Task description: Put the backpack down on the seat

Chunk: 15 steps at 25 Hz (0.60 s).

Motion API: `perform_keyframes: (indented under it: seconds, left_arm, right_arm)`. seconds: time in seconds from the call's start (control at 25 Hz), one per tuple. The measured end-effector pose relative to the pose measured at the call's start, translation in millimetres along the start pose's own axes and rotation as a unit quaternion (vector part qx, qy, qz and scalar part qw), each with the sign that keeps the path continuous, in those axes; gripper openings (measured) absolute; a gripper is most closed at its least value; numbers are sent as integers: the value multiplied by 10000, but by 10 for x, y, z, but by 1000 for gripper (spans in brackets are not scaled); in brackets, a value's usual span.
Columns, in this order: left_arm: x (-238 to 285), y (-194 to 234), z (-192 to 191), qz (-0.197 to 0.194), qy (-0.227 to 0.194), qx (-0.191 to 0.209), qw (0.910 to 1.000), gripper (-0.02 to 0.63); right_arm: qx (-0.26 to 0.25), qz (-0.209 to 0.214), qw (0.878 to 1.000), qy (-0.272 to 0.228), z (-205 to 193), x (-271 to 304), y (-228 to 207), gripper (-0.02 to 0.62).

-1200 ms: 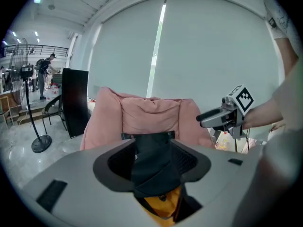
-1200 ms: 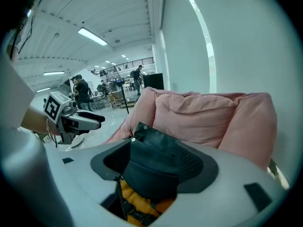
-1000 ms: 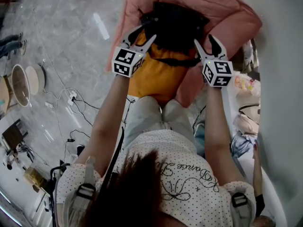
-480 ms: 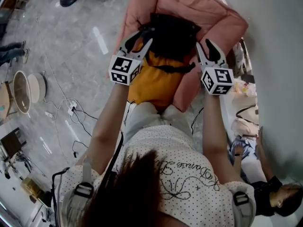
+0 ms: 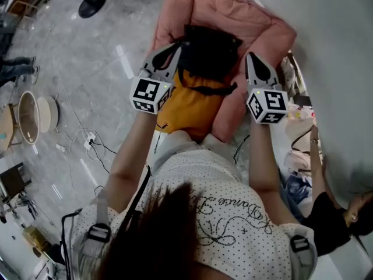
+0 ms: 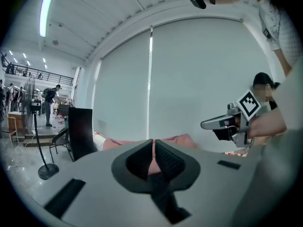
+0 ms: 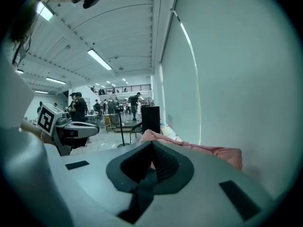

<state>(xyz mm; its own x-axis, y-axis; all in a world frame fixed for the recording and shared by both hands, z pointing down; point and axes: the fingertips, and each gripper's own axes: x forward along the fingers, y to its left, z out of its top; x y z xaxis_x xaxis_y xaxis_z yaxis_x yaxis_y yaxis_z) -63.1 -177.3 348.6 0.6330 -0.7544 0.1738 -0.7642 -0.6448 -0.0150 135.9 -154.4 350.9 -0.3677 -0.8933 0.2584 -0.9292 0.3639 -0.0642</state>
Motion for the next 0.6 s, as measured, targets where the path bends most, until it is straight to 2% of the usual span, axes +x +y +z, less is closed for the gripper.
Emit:
perform_keyframes:
  seconds: [0.6]
  left_arm:
    - [-207, -234, 353, -119, -198, 19, 9997, 5]
  right_arm:
    - [-401, -62, 9984, -389, 465, -303, 201, 11]
